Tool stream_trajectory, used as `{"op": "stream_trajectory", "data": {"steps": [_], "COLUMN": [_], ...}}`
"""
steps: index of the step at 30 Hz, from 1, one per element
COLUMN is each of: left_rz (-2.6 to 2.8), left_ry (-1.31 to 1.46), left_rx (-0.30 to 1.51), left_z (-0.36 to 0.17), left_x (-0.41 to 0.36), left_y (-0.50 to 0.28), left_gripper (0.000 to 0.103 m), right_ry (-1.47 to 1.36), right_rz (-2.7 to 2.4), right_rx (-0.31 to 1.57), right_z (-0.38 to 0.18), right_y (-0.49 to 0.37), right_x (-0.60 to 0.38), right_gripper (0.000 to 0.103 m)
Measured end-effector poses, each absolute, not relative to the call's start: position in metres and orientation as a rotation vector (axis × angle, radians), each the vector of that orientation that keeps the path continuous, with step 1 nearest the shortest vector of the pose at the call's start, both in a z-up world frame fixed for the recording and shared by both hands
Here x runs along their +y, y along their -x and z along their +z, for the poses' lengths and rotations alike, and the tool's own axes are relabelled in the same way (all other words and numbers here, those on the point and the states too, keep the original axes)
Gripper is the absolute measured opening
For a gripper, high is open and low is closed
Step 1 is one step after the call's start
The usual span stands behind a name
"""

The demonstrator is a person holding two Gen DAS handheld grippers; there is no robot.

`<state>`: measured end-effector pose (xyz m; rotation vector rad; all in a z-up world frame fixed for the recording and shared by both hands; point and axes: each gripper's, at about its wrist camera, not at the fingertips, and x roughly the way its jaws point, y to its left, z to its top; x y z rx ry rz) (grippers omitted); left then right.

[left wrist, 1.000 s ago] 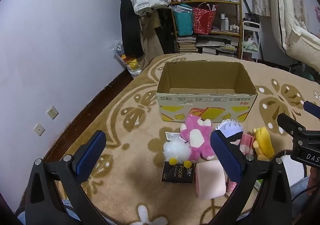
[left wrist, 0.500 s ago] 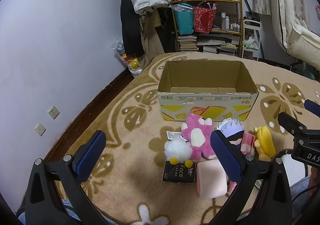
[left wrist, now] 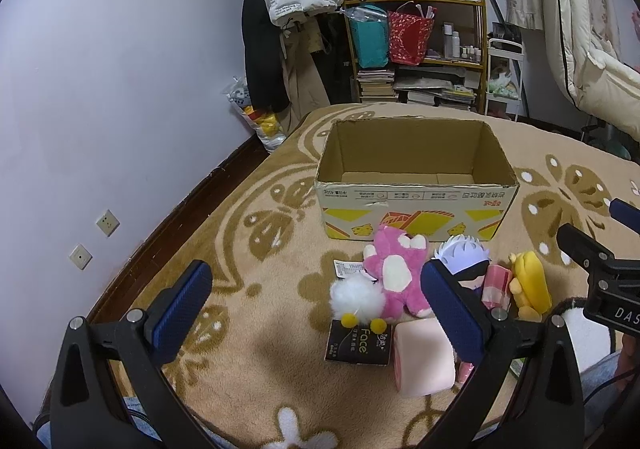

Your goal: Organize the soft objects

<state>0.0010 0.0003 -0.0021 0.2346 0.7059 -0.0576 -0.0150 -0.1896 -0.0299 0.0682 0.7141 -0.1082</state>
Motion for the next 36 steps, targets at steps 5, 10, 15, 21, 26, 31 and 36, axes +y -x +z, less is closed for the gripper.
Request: {"op": "stream_trajectory", "data": {"steps": [5, 10, 15, 21, 26, 31, 36], "left_rz": [-0.058, -0.059, -0.059, -0.059, -0.058, -0.058, -0.058], "left_ry": [-0.234, -0.234, -0.233, -0.234, -0.233, -0.233, -0.233], "left_rx": [0.706, 0.707, 0.706, 0.707, 0.707, 0.707, 0.708], "left_z": [-0.0022, -0.0024, -0.0025, -0.0024, -0.0023, -0.0023, -0.0024], "left_x": [0.0006, 0.0007, 0.0008, 0.0006, 0.0009, 0.0008, 0.0008], "left_y": [-0.0012, -0.0013, -0.0012, -0.0012, -0.0014, -0.0013, -0.0013], "left_gripper": [0.103, 0.103, 0.103, 0.103, 0.103, 0.103, 0.103], "right_ry": [-0.068, -0.067, -0.066, -0.063, -0.060, -0.059, -0.062], "right_rz": [-0.108, -0.108, -0.108, -0.116, -0.117, -0.117, -0.117], "right_rx": [0.714, 0.714, 0.714, 0.712, 0.712, 0.713, 0.711], "right_z": [-0.0299, -0.0299, -0.0306, -0.0319, -0.0280, -0.0291, -0.0284], "right_y": [0.0150, 0.0151, 0.0148, 0.0145, 0.0149, 0.0149, 0.0153], "right_x": [-0.1894, -0.1892, -0.1890, -0.1888, -0.1894, -0.1885, -0.1892], "right_gripper": [0.103, 0.103, 0.103, 0.103, 0.103, 0.103, 0.103]}}
